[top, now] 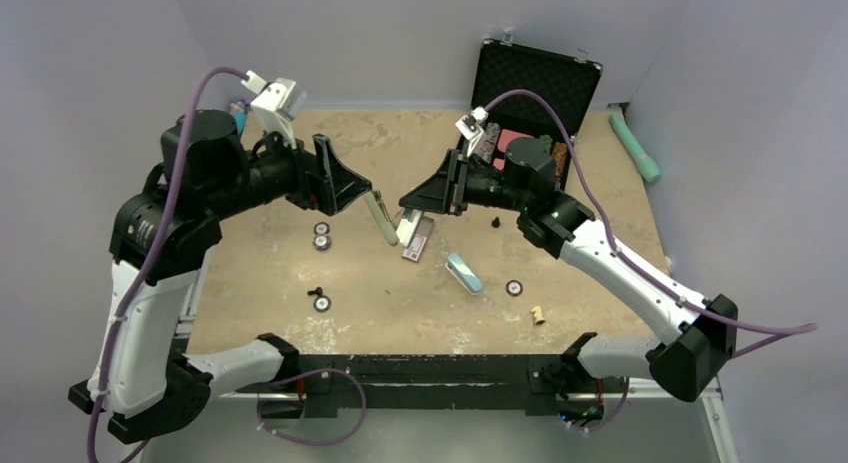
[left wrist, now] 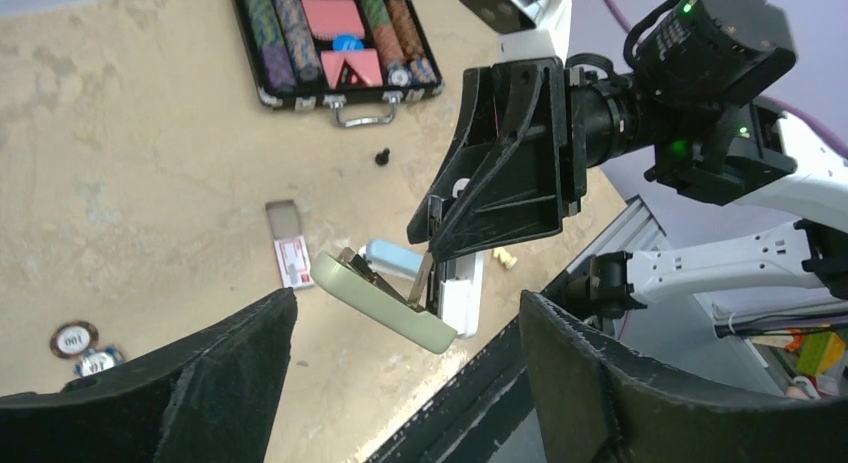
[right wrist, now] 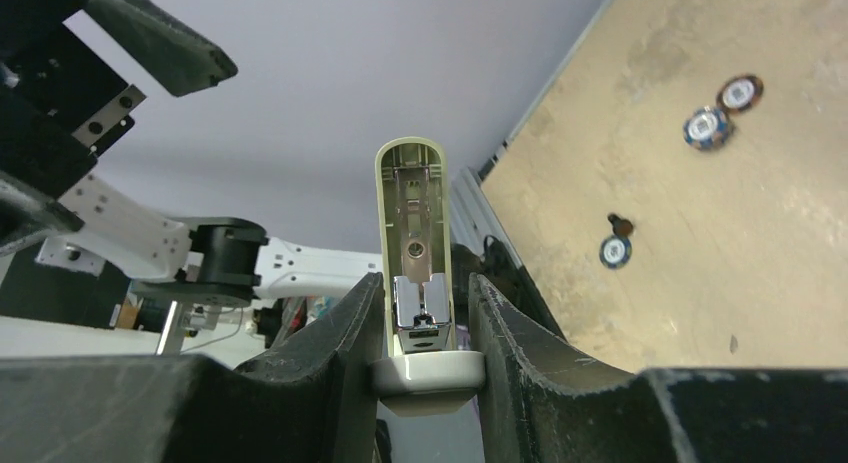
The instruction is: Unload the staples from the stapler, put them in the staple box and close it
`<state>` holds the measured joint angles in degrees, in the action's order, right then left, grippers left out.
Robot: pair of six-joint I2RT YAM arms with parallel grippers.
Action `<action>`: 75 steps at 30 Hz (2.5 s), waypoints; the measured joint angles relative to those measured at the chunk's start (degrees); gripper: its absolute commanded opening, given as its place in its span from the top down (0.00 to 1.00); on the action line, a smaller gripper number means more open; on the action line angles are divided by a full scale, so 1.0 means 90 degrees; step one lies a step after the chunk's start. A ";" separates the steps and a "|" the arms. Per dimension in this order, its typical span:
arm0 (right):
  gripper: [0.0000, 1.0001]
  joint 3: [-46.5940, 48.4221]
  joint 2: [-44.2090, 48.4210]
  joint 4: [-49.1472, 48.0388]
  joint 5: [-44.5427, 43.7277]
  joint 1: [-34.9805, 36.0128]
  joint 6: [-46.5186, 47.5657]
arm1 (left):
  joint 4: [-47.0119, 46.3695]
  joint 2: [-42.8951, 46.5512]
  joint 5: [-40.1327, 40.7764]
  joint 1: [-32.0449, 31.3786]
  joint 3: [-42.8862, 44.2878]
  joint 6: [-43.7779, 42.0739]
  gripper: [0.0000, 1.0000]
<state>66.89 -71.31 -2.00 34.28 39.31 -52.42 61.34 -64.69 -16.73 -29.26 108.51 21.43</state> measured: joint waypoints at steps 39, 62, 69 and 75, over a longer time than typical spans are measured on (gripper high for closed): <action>1.00 -0.0017 -0.2130 0.1707 0.0255 -0.0012 0.0821 | -0.2045 -0.0959 -0.0527 0.0381 -0.4260 0.0442 0.59; 1.00 -0.0017 -0.2140 0.1661 -0.0172 0.0007 0.0629 | -0.2586 -0.1520 -0.1217 0.0376 -0.5474 0.0906 0.77; 1.00 -0.0019 -0.2455 0.1365 -0.0177 0.0010 0.0427 | -0.2599 -0.1661 -0.1195 0.0376 -0.5498 0.0908 0.79; 1.00 -0.0019 -0.2987 0.1260 -0.0189 0.0012 0.0401 | -0.2628 -0.2069 -0.1195 0.0376 -0.5666 0.0913 0.80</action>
<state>66.72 -98.19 9.34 32.58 39.42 -48.82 37.69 -83.31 -27.49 -25.87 57.52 29.65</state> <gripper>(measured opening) 0.367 0.197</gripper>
